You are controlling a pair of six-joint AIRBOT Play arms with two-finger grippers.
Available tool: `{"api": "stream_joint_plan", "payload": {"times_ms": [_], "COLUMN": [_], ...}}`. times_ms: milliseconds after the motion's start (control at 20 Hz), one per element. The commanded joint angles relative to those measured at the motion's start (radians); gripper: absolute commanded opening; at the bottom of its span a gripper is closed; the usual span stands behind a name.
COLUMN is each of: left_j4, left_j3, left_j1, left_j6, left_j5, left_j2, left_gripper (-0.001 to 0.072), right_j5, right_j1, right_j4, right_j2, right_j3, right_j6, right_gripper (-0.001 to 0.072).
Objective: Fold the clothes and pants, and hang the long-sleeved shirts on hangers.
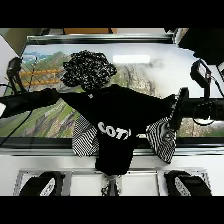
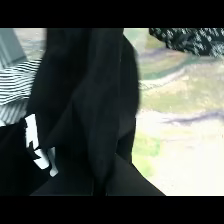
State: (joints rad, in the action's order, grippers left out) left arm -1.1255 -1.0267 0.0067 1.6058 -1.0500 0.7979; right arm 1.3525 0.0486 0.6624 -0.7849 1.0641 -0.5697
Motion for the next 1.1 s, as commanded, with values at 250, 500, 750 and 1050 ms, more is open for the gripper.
{"api": "stream_joint_plan", "payload": {"times_ms": [250,500,750,1050], "left_j4": [-0.003,0.092,0.105,0.105], "left_j3": [-0.019,-0.019,-0.078,-0.304], "left_j1": [-0.001,-0.001,-0.001,-0.001], "left_j6": [0.064,0.069,0.066,0.043], "left_j5": [-0.163,-0.173,-0.148,-0.166], "left_j2": [-0.346,-0.435,-0.357,-0.153], "left_gripper": [0.0011,0.0011,0.0555,0.0483], "right_j5": [-0.25,-0.297,-0.298,-0.38], "right_j1": [-0.003,-0.003,-0.005,0.026], "right_j4": [-0.375,-0.67,-0.697,-0.653], "right_j2": [-0.086,-0.096,-0.083,-0.076], "right_j3": [-0.121,-0.111,-0.04,0.091], "right_j6": [0.115,0.233,0.233,0.226], "right_gripper": [0.0011,0.0011,0.0011,0.0011]}}
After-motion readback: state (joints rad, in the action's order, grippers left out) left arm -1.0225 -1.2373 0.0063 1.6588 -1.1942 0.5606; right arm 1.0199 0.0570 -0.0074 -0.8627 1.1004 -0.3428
